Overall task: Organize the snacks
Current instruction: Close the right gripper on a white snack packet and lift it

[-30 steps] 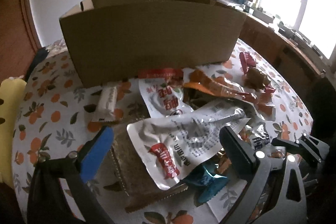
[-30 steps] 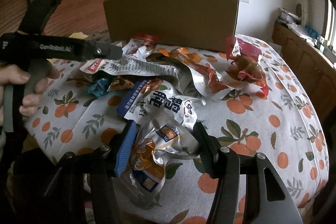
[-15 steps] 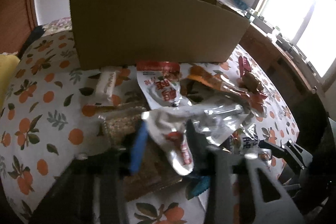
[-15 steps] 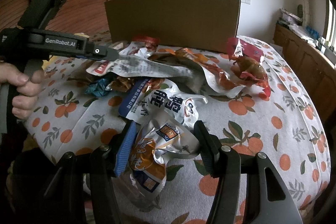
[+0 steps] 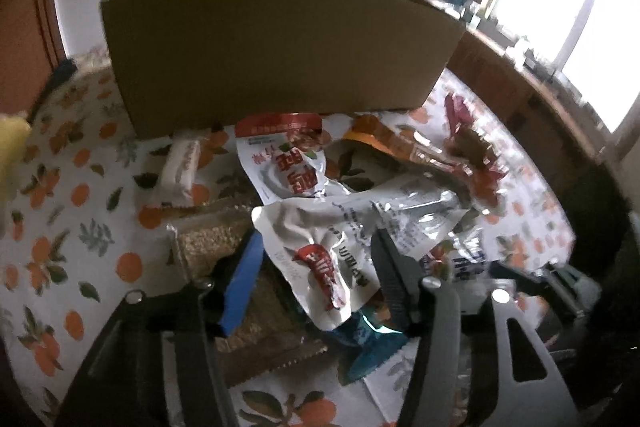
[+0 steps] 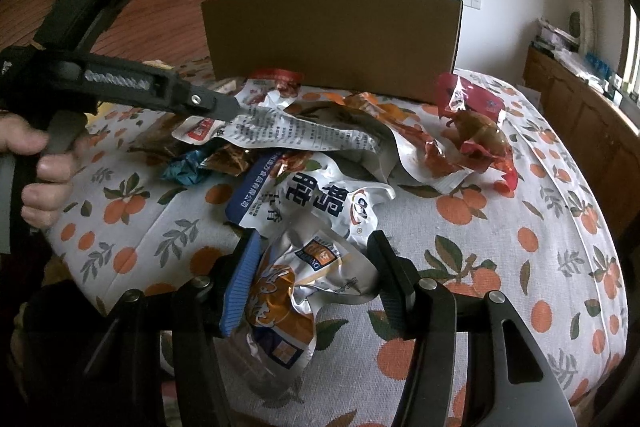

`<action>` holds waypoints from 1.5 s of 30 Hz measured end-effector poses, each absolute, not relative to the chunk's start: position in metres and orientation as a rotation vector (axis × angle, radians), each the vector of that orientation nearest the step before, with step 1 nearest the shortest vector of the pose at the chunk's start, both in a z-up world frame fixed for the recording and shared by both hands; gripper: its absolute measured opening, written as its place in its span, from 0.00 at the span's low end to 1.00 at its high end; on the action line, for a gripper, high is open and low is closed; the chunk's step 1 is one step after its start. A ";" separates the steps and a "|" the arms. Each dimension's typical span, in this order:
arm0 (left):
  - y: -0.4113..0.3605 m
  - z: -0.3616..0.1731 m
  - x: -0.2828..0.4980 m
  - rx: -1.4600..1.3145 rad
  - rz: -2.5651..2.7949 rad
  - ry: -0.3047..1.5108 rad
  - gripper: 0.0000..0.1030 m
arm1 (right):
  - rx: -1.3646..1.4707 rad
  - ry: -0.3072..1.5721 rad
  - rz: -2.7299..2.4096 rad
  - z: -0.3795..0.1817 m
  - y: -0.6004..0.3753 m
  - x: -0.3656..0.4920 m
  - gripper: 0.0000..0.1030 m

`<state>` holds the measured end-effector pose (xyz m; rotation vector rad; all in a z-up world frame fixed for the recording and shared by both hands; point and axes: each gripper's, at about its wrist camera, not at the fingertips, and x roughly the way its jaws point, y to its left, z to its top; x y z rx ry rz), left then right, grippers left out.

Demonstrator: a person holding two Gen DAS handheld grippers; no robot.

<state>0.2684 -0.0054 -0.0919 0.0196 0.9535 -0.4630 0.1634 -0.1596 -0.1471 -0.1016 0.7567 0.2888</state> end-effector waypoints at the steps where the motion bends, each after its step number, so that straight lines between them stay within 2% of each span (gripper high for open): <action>1: -0.007 -0.089 0.267 0.038 -0.463 0.942 0.55 | -0.101 0.755 0.291 -0.147 -0.160 0.163 0.55; 5: -0.013 -0.072 0.264 0.073 -0.543 0.894 0.55 | -0.097 0.754 0.298 -0.148 -0.161 0.164 0.55; 13: -0.054 -0.055 0.264 0.365 -0.750 0.891 0.57 | -0.100 0.751 0.313 -0.148 -0.163 0.164 0.55; 25: -0.105 -0.079 0.272 0.592 -0.877 0.995 0.59 | -0.104 0.744 0.324 -0.148 -0.163 0.164 0.55; 30: -0.106 -0.088 0.288 0.573 -0.824 1.039 0.66 | -0.098 0.743 0.326 -0.148 -0.163 0.164 0.55; 38: -0.098 -0.094 0.295 0.500 -0.826 1.052 0.68 | -0.132 0.779 0.322 -0.141 -0.165 0.170 0.54; 43: -0.095 -0.101 0.302 0.432 -0.831 1.103 0.73 | -0.083 0.803 0.326 -0.127 -0.192 0.177 0.38; 45: -0.095 -0.102 0.301 0.424 -0.833 1.091 0.73 | -0.062 0.822 0.336 -0.126 -0.200 0.183 0.35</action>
